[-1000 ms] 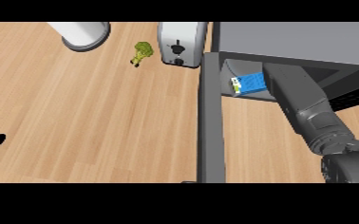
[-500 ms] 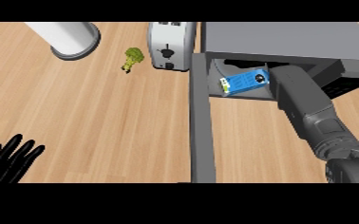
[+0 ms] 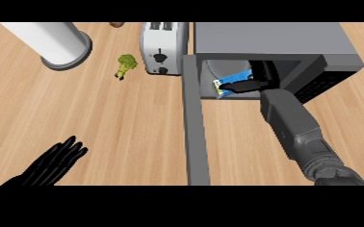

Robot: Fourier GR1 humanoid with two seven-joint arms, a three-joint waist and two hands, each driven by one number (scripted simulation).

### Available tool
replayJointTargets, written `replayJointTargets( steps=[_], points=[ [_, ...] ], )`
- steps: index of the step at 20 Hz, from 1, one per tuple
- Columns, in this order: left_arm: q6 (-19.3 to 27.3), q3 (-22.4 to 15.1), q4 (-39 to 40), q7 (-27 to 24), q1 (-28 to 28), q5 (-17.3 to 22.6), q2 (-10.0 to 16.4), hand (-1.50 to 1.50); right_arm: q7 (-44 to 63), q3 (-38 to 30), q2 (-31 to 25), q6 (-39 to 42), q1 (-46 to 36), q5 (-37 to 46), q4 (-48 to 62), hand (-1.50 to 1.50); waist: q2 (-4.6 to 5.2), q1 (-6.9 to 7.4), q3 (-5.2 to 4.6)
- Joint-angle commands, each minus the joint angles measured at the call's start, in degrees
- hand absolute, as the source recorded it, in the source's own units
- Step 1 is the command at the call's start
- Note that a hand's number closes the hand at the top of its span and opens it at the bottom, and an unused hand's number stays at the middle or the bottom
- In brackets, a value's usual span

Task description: Pick up the milk, place it into the microwave and close the microwave

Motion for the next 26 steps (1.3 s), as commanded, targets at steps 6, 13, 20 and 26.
replayJointTargets(
  steps=[6, 13, 20, 26],
  points=[
    [-2.2, -0.6, 9.2, -5.8, -5.6, -10.4, -1.7, -1.50, -4.4, 4.0, 5.3, 4.1, 13.8, 0.3, -5.9, -1.50, -1.05, -2.39, -0.18],
    [3.2, -5.3, 15.3, -8.9, -12.1, -22.0, -6.6, 1.50, -6.9, 6.9, 2.6, 4.6, 26.0, 1.7, -12.0, -1.50, -1.30, -4.36, -0.32],
    [5.4, -10.4, 18.4, -6.9, -17.5, -29.2, -6.9, 1.50, -8.0, 6.4, -0.9, 9.6, 39.1, -1.8, -23.2, -1.50, -1.29, -5.21, -0.36],
    [9.7, -17.0, 24.4, -12.5, -19.5, -36.1, -9.2, 1.50, -7.0, 8.0, -2.8, 15.3, 52.2, -4.8, -37.6, -1.50, -1.13, -4.72, -0.41]
  ],
)
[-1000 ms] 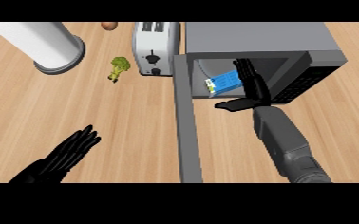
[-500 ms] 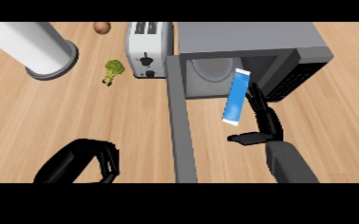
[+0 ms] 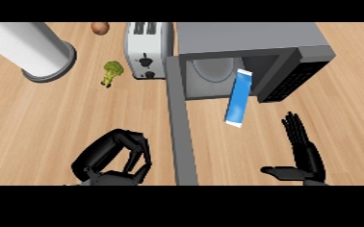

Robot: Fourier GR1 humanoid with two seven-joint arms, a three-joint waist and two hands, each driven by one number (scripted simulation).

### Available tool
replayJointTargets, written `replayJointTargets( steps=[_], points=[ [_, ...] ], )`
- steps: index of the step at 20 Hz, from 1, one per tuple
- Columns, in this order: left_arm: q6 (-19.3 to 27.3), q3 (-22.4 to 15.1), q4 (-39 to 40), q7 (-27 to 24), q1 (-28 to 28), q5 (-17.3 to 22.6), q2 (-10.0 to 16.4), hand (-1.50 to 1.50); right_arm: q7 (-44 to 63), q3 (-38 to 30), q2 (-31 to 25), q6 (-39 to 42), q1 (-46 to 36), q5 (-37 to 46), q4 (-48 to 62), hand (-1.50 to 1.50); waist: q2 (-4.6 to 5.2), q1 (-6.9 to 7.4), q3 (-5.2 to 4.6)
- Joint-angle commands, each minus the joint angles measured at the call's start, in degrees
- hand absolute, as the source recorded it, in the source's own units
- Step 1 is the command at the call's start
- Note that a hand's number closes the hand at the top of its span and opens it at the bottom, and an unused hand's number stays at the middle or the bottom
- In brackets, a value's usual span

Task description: Pick up the milk, place it into the microwave and close the microwave

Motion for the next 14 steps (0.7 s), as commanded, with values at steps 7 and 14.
replayJointTargets(
  steps=[7, 14],
  points=[
    [12.3, -13.0, 11.2, -7.5, -6.0, -4.6, -0.9, 1.50, 2.5, 0.3, -5.3, 15.2, 21.0, -10.5, -27.0, -1.50, 0.63, 1.53, 0.14],
    [23.7, -29.1, 20.3, -6.5, -9.8, -1.1, -0.9, 1.50, 9.1, 4.5, -4.6, 19.5, 28.2, -18.0, -44.4, -1.50, 0.88, -0.24, 0.06]
  ],
)
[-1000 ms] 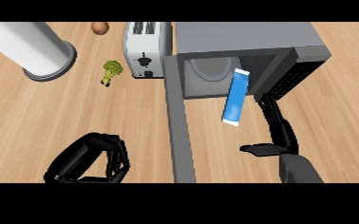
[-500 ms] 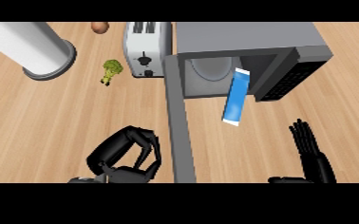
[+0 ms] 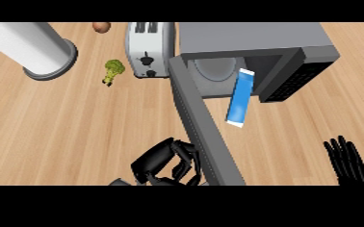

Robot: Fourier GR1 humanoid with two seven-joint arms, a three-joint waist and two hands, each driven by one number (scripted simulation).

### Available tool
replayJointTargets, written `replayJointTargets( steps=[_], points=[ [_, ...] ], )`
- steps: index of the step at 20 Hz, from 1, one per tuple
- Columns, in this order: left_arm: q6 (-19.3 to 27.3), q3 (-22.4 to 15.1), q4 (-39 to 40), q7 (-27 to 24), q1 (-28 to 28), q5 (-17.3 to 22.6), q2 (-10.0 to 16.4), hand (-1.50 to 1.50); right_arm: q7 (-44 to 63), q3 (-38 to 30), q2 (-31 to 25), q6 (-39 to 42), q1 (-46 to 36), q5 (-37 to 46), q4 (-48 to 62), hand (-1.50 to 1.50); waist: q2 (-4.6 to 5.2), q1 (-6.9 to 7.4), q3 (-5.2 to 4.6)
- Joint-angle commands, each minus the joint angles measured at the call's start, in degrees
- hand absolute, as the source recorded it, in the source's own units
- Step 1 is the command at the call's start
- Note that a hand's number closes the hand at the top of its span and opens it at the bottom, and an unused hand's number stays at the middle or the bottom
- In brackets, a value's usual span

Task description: Pick up the milk, place it into the microwave and close the microwave

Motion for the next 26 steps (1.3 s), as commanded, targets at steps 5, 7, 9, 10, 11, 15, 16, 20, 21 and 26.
replayJointTargets(
  steps=[5, 7, 9, 10, 11, 15, 16, 20, 21, 26],
  points=[
    [18.3, -18.6, 8.0, 2.5, -7.1, 6.7, -0.2, 1.50, 5.0, 2.4, -3.9, 11.6, 7.2, -10.6, -16.8, -1.50, 0.30, -0.97, 0.02],
    [22.2, -22.8, 8.2, 5.1, -10.0, 10.6, -0.2, 1.50, 8.1, 4.5, -2.4, 10.0, 7.5, -11.8, -20.2, -1.50, 0.47, -1.85, 0.00],
    [25.9, -24.2, 9.0, 5.4, -12.8, 12.9, -0.2, 1.50, 12.8, 4.9, -3.4, 9.0, 6.8, -14.6, -25.6, -1.50, 0.57, -1.67, -0.06],
    [29.0, -25.8, 10.5, 4.1, -13.6, 13.7, -0.2, 1.50, 12.3, 6.4, -2.4, 8.9, 8.4, -13.7, -27.1, -1.50, 0.61, -2.02, -0.03],
    [31.2, -27.3, 9.9, 3.6, -14.3, 13.7, -0.2, 1.50, 13.6, 7.2, -2.4, 9.0, 8.3, -14.6, -28.8, -1.50, 0.60, -2.35, -0.07],
    [37.2, -28.7, 10.9, 5.3, -20.6, 19.5, -0.2, 1.50, 17.0, 6.9, -4.7, 9.1, 8.7, -17.3, -33.4, -1.50, 0.96, -3.87, -0.07],
    [38.8, -28.2, 11.1, 6.7, -23.1, 20.7, -0.2, 1.50, 18.7, 7.6, -4.9, 8.5, 8.3, -17.5, -34.6, -1.50, 1.03, -3.63, -0.07],
    [45.2, -28.9, 12.6, 5.5, -26.5, 23.1, -0.2, 1.50, 21.4, 8.0, -6.1, 8.4, 7.6, -20.3, -37.6, -1.50, 1.36, -5.02, -0.16],
    [46.0, -27.9, 12.7, 5.3, -27.5, 25.0, -0.2, 1.50, 22.5, 10.2, -5.0, 7.9, 8.8, -19.6, -39.1, -1.50, 1.45, -5.39, -0.19],
    [51.2, -26.7, 14.9, 3.9, -32.5, 30.3, -0.2, 1.50, 25.1, 9.2, -6.7, 7.3, 8.9, -22.9, -41.1, -1.50, 1.98, -6.72, -0.11]
  ],
)
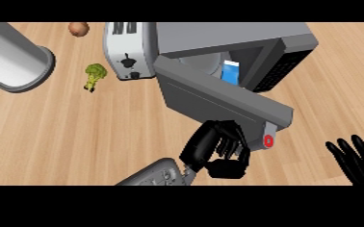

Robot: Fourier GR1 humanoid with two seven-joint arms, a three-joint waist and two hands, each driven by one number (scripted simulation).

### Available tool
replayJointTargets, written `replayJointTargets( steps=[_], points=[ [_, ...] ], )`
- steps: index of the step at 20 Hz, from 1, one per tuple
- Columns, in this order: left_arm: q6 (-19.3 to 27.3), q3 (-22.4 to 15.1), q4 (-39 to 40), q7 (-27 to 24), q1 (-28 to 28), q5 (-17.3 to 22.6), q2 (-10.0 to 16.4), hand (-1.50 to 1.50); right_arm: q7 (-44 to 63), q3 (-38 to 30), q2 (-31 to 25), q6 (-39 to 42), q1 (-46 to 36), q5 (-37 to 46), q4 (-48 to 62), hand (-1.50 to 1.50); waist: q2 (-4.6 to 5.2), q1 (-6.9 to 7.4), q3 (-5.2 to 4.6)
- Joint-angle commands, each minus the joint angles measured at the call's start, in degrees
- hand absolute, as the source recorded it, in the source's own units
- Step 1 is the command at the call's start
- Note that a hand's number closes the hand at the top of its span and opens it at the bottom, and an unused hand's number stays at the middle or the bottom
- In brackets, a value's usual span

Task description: Pick up the milk, place it into the microwave and close the microwave

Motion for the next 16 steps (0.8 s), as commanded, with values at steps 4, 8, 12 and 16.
replayJointTargets(
  steps=[4, 8, 12, 16],
  points=[
    [6.7, 2.2, 4.6, -1.4, -9.6, 7.1, -0.6, 1.50, 4.0, 0.2, -0.7, -2.3, 0.1, -3.1, -3.9, -1.50, 0.49, -1.78, 0.08],
    [7.7, 4.3, 9.0, -2.8, -14.2, 10.0, -0.6, 1.50, 6.7, 0.7, -1.6, -3.1, 0.3, -5.1, -6.0, -1.50, 0.98, -2.83, 0.07],
    [6.6, 5.6, 12.7, -3.8, -17.8, 13.9, -0.7, 1.50, 7.8, 0.2, -2.0, -4.3, -1.1, -6.0, -6.6, -1.50, 1.48, -2.93, 0.13],
    [5.7, 6.3, 15.1, -5.0, -19.2, 18.2, -0.7, 1.50, 9.5, -0.1, -2.7, -5.3, -1.0, -7.2, -7.8, -1.50, 1.55, -3.14, 0.12]
  ],
)
